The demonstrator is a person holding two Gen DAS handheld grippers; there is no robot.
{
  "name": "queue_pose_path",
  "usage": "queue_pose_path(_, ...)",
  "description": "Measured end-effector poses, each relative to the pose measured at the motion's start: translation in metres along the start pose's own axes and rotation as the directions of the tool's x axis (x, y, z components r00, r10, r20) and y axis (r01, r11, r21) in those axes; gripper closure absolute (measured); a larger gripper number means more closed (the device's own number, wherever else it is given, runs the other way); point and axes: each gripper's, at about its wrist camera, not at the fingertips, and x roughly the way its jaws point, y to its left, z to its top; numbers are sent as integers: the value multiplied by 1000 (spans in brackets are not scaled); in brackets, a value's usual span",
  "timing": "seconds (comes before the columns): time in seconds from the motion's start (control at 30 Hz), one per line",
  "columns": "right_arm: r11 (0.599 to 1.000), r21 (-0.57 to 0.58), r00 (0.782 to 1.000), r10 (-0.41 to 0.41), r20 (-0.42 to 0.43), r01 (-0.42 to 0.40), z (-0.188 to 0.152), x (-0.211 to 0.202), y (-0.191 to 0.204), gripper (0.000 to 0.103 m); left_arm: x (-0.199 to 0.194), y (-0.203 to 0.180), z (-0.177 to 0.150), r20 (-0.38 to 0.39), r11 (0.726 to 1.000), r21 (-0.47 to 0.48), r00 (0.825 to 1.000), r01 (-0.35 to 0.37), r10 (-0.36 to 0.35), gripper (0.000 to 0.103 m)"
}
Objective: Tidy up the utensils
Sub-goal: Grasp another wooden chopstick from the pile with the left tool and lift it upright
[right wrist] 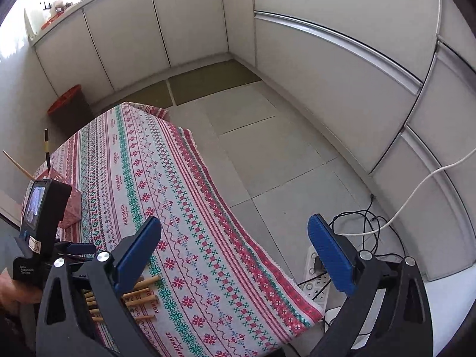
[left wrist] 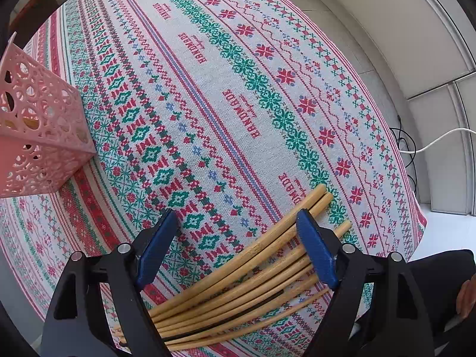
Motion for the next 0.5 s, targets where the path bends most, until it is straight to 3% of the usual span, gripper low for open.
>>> queue_pose_path(0.17,1000,-18,1000,-2,-15,2,-1,4,5,7,2,-4,1,59,998,47,997,-48,45,29)
queue_pose_path(0.27,1000,-19,999,-5,-38,4,-2,9,9,7,-2,-7,2,121,988,79,985,-130,119,51)
queue_pose_path(0.33,1000,0,997,10,-77,-10,-2,16,12,7,-5,-7,3,141,987,97,984,-125,111,64)
queue_pose_path(0.4,1000,11,988,27,-149,-25,-4,28,18,7,-8,-11,2,159,987,113,983,-113,94,87)
queue_pose_path(0.5,999,31,966,48,-254,-42,-10,48,30,7,-17,-7,-3,226,982,101,965,-157,131,90)
